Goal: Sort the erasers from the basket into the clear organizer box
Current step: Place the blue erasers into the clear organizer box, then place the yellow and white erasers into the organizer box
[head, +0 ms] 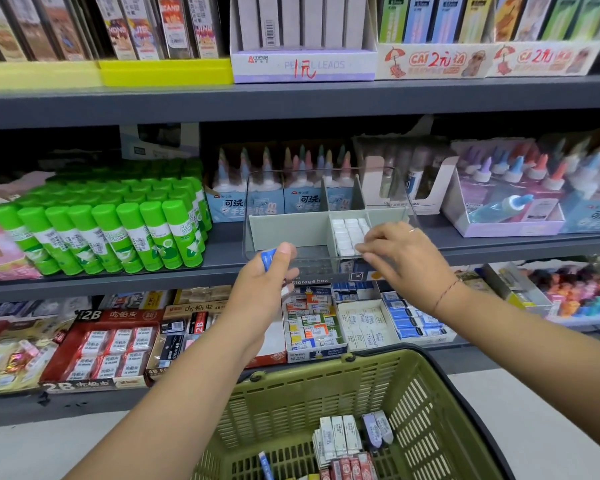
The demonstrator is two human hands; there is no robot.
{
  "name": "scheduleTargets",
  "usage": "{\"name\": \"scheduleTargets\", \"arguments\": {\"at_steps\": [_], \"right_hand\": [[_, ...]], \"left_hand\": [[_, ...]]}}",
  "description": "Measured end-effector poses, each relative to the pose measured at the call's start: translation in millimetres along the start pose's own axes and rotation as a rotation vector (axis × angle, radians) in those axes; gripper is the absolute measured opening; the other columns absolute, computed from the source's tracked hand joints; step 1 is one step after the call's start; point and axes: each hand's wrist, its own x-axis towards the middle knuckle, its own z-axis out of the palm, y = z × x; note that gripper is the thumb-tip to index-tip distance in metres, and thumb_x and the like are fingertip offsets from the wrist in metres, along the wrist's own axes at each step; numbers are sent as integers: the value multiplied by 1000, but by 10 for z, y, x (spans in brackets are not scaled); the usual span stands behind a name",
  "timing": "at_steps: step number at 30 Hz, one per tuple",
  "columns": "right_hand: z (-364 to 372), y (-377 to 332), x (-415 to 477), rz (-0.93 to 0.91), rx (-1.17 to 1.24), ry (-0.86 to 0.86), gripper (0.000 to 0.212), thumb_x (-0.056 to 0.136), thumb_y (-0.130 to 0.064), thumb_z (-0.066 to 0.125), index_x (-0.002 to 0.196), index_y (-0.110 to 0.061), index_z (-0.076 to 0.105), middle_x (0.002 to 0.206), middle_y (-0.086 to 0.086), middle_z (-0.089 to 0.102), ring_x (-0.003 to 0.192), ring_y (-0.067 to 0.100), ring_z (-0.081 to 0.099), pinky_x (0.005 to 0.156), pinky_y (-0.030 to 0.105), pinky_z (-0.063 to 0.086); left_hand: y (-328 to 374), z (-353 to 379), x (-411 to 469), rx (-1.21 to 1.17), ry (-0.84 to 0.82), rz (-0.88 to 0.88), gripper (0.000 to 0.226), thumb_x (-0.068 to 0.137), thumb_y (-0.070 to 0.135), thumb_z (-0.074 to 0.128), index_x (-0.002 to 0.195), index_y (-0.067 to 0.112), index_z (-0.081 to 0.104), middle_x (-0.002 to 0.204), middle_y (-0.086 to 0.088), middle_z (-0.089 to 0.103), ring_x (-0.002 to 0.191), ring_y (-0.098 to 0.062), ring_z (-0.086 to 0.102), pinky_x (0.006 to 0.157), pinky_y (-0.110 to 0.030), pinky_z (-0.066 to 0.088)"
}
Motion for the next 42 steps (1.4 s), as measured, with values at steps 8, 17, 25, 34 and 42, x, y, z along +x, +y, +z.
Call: {"name": "scheduleTargets", "arguments": {"at_steps": [8,17,25,34,42], "right_hand": [[-255,-758,-78,169,824,-17,30,83,-27,69,110,-27,55,100,-7,61,87,4,57,75,20,48],[-261,-578,163,149,448,37,29,85,-17,68,113,-22,66,99,-15,62,82,1,55,83,18,48],[-30,79,596,229,138,-57,28,89,-23,64,116,-20,67,111,6,56,110,22,47,98,36,38],[70,156,695,258,76,68,14,84,-22,68,98,-18,71,105,6,57,108,25,47,92,32,38],[127,-362,319,188,260,388,15,88,-20,62,100,-12,65,100,6,53,95,19,50,82,23,38]], "left_hand": [[115,206,-97,-363,-100,-44,45,97,52,31,120,28,61,122,-2,65,113,-16,62,100,-37,47],[-91,74,-40,631,-23,231,46,97,50,35,140,34,40,146,8,35,136,-14,25,108,-32,24],[-334,19,-44,1466,176,493,64,95,58,28,152,32,14,162,0,0,147,-27,-12,106,-52,-29],[-392,-52,49,1371,40,491,67,96,58,23,152,34,-4,161,9,-5,147,-17,-14,117,-46,-14],[-709,-511,-214,1246,129,562,61,98,48,34,152,22,23,160,2,15,148,-18,8,117,-36,-4]]}}
